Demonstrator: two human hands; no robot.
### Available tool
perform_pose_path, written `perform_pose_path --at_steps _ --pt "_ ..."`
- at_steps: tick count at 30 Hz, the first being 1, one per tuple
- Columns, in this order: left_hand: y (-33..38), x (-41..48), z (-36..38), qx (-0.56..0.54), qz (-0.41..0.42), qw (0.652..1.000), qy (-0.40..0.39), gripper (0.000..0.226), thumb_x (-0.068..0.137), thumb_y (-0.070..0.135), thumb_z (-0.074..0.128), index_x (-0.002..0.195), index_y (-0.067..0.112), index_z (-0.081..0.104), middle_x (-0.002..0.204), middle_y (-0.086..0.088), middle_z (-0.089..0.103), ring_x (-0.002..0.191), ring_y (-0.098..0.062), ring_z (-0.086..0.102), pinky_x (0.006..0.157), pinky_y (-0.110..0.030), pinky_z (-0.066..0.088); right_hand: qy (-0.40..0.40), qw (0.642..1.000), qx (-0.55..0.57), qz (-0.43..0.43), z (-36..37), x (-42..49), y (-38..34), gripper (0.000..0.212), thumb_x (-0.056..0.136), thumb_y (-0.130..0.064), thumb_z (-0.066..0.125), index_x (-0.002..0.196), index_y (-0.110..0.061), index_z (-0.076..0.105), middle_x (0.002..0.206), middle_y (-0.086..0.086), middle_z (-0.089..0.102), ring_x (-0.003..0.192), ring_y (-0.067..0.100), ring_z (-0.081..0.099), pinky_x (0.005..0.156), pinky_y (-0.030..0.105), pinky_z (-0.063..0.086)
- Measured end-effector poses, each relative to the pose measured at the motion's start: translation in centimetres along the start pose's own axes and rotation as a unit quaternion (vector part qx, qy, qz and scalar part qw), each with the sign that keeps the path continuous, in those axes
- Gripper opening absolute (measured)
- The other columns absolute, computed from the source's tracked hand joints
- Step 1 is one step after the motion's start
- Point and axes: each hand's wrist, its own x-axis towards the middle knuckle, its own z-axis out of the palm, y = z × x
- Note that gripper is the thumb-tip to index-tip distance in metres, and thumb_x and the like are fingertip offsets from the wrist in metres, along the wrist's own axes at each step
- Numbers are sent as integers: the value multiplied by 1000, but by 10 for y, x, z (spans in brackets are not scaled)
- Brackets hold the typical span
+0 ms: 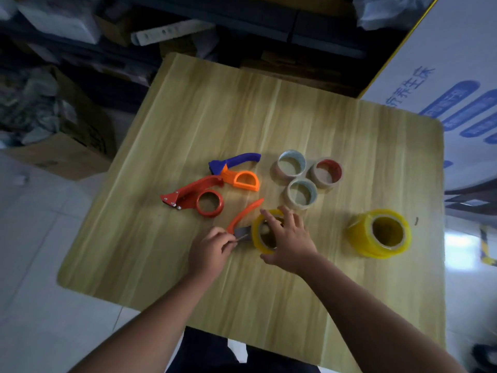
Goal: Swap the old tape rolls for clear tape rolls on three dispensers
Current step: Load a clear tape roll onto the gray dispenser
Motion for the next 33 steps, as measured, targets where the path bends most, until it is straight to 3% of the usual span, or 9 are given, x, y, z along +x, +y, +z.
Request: perform_pose_path --at_steps 6,12,15,18,22,26,31,33 --pt "8 -10 20 -69 -64 995 34 12 75 12 77 81 20 71 121 -7 59 98 -17 62 78 -26 49 4 1000 -8 -10 4 4 3 115 65 -60 76 151 -48 -1 158 7 6 142 37 14 108 51 37" --pt "8 -15 29 -112 -83 987 85 7 80 9 72 85 14 72 113 -8 65 102 -22 63 81 -30 51 -18 1000 8 -21 6 10 6 116 64 -57 77 151 -48 1 158 6 4 141 37 12 108 52 37" --pt "8 -13 30 -99 -84 987 93 6 80 7 72 83 13 72 112 -10 69 106 -22 64 82 -25 48 -64 996 62 -5 10 15 9 116 64 -52 81 150 -48 4 157 3 2 141 35 11 108 49 35" --pt "6 -14 29 -75 -77 991 76 8 79 7 73 81 15 73 110 -9 69 101 -18 63 77 -19 43 -68 997 30 -9 19 17 7 115 65 -49 82 151 -48 4 157 4 1 140 36 11 108 50 37" --pt "-4 -18 26 -45 -45 996 65 6 81 16 67 82 13 73 114 -10 69 93 -24 68 72 -28 55 -50 998 22 -11 28 18 0 113 67 -49 80 150 -48 4 158 4 2 140 36 12 106 52 40" --pt "-12 -24 31 -31 -59 994 82 10 74 6 77 80 13 74 114 -12 70 87 -26 71 68 -26 54 -48 999 20 -16 32 19 -2 113 67 -51 79 149 -49 2 157 1 0 139 34 11 106 52 40" --pt "-16 -25 51 -75 -84 982 153 7 77 7 76 82 11 75 114 -13 70 93 -24 71 72 -27 54 -44 999 15 -7 41 20 -2 114 66 -56 77 148 -50 -3 157 2 -1 141 34 11 107 54 38" --pt "-13 -24 57 -102 -82 973 192 5 83 14 70 84 10 74 112 -10 71 95 -20 70 74 -29 55 -38 999 -33 -8 46 18 -1 115 69 -60 75 148 -49 -8 159 3 -7 145 36 4 111 59 29"
